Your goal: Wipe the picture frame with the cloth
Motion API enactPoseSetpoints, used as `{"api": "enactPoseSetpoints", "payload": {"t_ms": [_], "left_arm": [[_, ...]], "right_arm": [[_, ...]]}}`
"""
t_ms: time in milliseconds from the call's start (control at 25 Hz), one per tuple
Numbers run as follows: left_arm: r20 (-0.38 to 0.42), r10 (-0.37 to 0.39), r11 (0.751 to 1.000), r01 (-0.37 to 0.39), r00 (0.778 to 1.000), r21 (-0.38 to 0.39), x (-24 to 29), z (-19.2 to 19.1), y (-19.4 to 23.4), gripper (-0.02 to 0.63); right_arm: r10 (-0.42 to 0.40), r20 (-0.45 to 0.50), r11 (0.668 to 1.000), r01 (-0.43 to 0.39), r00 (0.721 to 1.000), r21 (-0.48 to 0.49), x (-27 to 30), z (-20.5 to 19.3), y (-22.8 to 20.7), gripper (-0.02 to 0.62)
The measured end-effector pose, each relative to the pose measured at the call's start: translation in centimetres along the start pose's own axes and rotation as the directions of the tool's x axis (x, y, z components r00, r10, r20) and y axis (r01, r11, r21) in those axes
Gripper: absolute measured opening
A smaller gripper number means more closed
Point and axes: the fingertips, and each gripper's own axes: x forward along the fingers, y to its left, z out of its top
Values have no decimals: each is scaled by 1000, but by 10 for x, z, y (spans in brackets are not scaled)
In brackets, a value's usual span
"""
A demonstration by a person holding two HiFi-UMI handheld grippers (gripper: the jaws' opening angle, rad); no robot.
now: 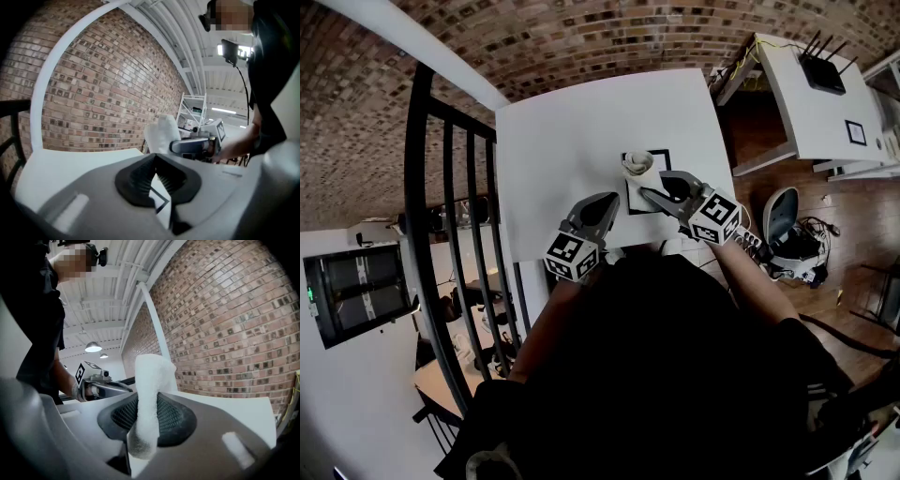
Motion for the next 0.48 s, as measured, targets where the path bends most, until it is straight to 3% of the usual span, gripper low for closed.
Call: {"api": "enactPoseSetpoints", "payload": {"t_ms": [480], "left_arm": [[-7, 18, 1000, -19, 1000, -17, -4, -2, 9, 0]], "right_arm": [[-84, -83, 991, 91, 993, 94, 25, -32, -53, 95]]}}
